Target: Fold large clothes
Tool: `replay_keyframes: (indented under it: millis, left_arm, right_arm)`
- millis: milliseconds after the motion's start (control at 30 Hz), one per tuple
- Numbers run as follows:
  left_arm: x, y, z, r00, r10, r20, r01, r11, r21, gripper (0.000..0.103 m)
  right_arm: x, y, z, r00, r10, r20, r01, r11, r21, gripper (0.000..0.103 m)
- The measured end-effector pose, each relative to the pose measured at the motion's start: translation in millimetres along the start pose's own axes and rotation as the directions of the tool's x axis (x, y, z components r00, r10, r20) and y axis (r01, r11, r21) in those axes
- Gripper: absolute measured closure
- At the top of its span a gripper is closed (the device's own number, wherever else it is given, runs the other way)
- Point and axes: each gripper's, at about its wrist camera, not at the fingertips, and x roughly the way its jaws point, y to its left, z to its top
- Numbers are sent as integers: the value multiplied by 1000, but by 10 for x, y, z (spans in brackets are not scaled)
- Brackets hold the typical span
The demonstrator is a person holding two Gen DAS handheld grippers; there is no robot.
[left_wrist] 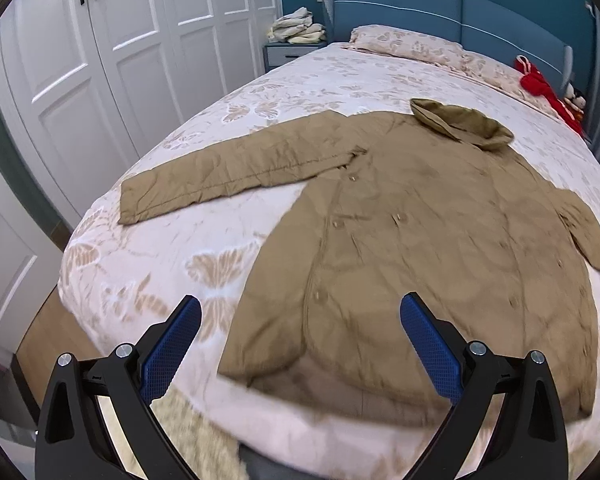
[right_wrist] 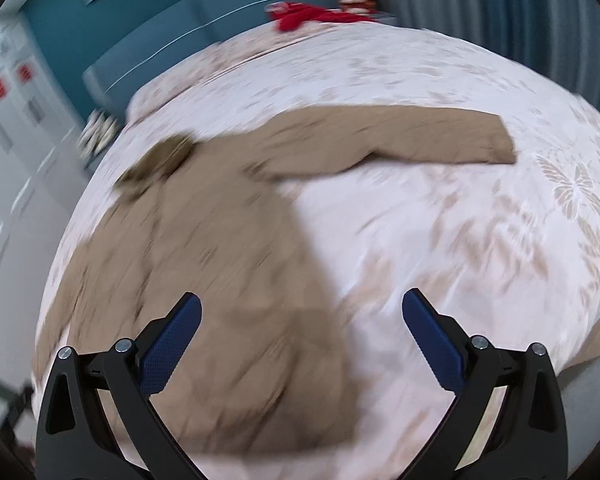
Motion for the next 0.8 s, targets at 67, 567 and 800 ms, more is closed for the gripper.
replay_keyframes:
  millis: [67,567,800]
  left_arm:
    - [125,-43,111,1000,8,0,-8,1000,5,5]
    - [1133,-309,606,995,37,-89,-44,996,-84,5]
    - [1355,-338,615,991,66,-117,-77,993,-87,5]
  right_arm:
    - [213,-309,281,1000,-20,8,19,996,89,5]
    - [1302,-1997,1156,987,-140,75,85,866,494,21]
    - [1426,-1820,1539,988,-76,131,8,892,451,96]
